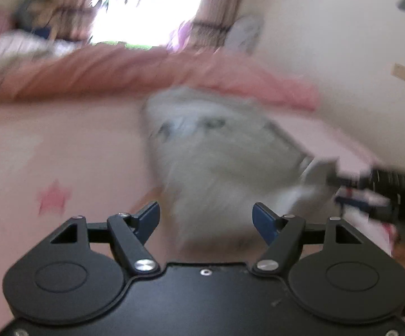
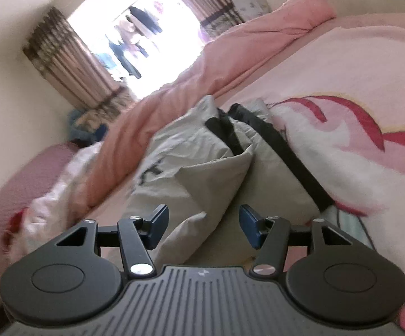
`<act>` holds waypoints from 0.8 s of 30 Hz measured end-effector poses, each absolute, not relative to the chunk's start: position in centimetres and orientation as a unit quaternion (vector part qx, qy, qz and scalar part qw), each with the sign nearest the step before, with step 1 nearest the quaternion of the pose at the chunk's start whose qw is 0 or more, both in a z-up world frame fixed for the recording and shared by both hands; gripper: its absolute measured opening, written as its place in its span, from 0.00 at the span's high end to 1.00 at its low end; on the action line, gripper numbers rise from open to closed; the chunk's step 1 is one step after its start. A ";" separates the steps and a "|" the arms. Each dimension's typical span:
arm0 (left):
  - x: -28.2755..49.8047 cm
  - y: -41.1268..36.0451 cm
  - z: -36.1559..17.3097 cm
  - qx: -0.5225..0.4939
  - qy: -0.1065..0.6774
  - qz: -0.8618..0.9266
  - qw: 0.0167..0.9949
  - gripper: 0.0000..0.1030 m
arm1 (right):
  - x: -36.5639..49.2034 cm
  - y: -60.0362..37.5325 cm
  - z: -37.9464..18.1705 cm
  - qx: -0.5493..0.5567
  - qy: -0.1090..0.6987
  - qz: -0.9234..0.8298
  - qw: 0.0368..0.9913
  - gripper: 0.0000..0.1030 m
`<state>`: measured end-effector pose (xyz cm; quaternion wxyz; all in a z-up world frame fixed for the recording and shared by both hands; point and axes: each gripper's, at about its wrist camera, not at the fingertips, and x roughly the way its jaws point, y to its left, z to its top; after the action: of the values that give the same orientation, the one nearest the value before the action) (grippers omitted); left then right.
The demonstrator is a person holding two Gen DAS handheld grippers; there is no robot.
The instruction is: Fold large clothes
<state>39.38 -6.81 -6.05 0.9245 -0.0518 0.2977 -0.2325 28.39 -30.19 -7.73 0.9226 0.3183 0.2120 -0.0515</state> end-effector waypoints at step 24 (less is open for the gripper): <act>39.5 -9.3 -8.0 -0.007 0.328 -0.241 0.913 0.74 | 27.5 -33.7 -6.7 0.298 0.176 -0.110 0.932 0.97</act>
<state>39.53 -9.27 -8.04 0.9132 -0.0073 0.3282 -0.2413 27.48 -33.71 -6.72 0.9317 0.2983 0.1759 -0.1100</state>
